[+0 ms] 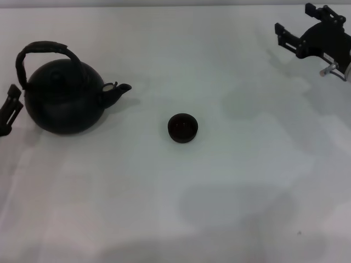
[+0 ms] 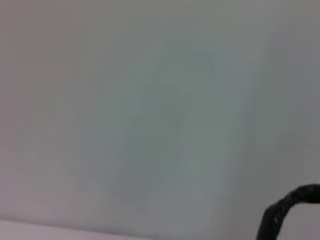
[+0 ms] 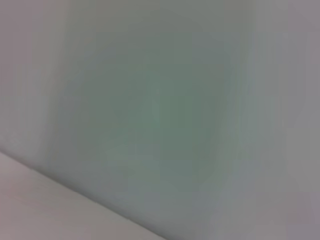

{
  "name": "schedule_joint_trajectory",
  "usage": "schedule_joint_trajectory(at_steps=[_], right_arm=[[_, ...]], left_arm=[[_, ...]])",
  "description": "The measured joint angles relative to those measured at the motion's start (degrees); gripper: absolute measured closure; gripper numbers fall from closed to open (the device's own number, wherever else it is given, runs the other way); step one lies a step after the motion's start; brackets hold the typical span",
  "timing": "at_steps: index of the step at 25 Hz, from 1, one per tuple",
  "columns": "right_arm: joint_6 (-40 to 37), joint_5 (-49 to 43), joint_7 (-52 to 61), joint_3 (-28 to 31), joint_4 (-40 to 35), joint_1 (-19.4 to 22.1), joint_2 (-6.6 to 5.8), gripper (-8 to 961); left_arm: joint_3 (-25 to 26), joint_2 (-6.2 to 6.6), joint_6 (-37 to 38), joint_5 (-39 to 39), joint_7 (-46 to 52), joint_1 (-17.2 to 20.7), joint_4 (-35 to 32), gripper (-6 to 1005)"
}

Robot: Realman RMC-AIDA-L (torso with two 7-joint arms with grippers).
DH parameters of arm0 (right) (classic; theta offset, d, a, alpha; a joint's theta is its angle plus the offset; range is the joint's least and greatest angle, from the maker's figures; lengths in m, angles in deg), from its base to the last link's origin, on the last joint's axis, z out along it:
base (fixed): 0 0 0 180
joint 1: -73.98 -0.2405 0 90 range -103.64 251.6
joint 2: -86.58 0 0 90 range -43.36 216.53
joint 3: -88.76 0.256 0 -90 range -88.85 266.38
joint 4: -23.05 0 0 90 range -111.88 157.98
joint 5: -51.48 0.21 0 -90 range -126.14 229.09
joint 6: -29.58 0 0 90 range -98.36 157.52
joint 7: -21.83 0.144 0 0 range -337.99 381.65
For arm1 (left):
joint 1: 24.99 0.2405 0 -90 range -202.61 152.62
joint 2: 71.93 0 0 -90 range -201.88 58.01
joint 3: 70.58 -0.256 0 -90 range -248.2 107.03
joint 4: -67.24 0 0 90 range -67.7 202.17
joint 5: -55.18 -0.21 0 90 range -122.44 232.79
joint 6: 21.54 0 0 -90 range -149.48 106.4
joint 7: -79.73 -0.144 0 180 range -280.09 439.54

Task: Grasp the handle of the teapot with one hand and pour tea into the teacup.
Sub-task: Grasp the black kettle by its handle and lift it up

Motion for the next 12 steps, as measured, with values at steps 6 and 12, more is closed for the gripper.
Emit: schedule_joint_trajectory(at_steps=[6, 12], right_arm=[[-0.1, 0.2, 1.2, 0.5, 0.5, -0.3, -0.01, 124], [-0.1, 0.3, 2.1, 0.5, 0.5, -0.2, 0.05, 124]], left_arm=[[-2.3, 0.02, 0.5, 0.0, 0.0, 0.6, 0.0, 167], [-4.1, 0.06, 0.5, 0.0, 0.0, -0.8, 0.0, 166]])
